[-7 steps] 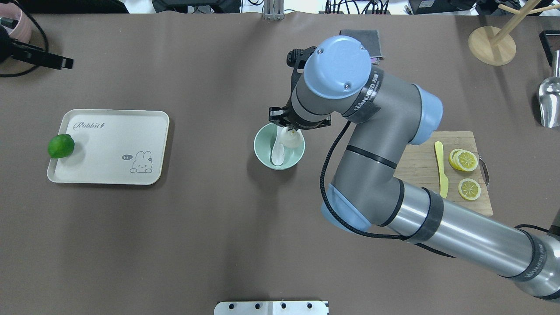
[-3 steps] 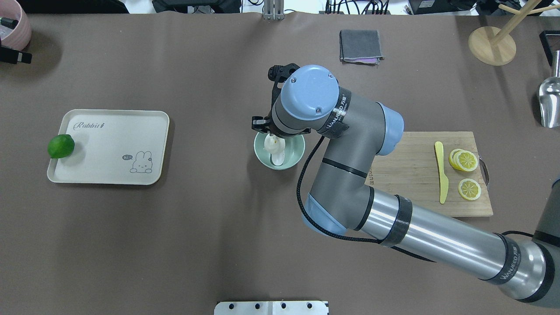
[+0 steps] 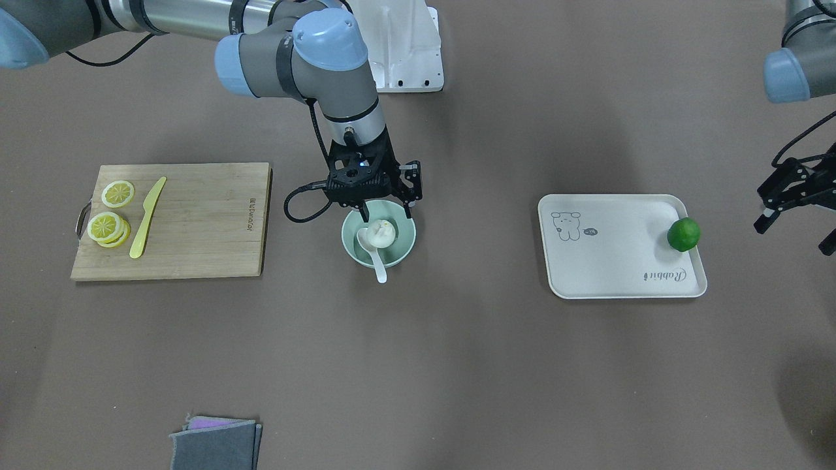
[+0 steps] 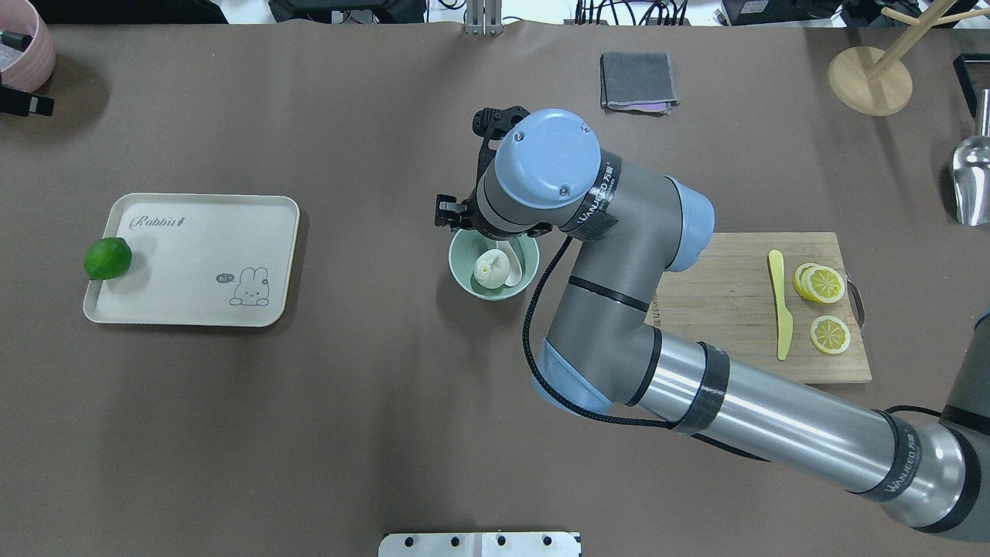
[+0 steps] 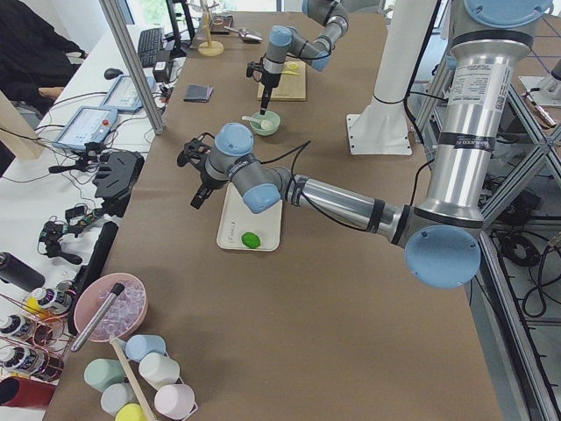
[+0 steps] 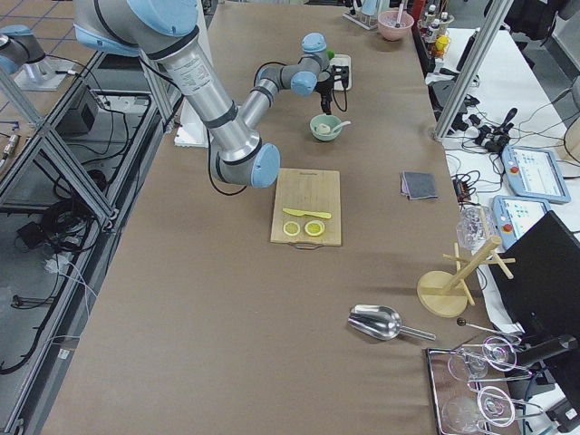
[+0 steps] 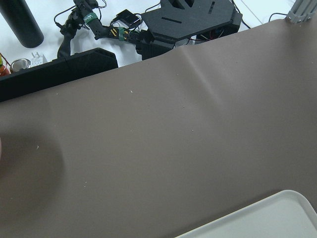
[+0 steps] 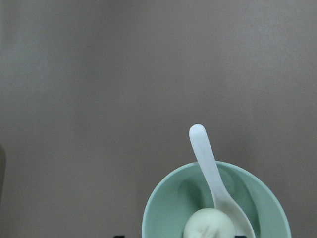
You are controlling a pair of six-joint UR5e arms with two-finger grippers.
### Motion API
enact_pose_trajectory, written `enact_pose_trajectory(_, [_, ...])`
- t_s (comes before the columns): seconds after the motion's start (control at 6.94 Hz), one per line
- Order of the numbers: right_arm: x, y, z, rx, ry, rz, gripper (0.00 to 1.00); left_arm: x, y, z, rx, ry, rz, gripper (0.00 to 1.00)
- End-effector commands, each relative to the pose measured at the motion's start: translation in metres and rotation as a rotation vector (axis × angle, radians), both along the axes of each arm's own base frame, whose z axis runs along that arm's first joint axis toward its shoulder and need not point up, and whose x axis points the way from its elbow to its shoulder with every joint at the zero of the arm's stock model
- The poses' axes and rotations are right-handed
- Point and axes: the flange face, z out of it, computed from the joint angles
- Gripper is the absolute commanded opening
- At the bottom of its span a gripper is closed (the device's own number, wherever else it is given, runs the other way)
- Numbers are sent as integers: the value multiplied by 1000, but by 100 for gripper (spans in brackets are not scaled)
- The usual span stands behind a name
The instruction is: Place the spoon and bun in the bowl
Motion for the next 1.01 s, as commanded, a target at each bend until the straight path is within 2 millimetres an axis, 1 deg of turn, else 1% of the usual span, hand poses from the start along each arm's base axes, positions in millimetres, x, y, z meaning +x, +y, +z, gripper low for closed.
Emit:
enact_pose_trajectory(0.0, [101,5,42,16,-30,-1,100,-9,-2,4,-4,-6,-15,98])
enact_pose_trajectory(0.14, [161,4,100,70,41,-29,100,-19,3,17,-28,-17,-31,98])
enact_pose_trajectory(0.29, [192,1,151,124,144,-60,100,-25,10,42,-68,-27,-34,98])
enact_pose_trajectory(0.43, [241,-22,186,119,211,-14,100,-45,24,59,-102,-10,-43,98])
enact_pose_trajectory(0.58, [295,-40,219,116,277,18,100,-82,39,77,-164,41,-52,98])
enact_pose_trajectory(0.72, [358,-68,245,79,244,-33,100,-105,57,105,-211,30,-89,98])
enact_pose_trajectory(0.86, [422,-76,300,100,227,-155,100,-126,71,125,-201,-10,-77,98])
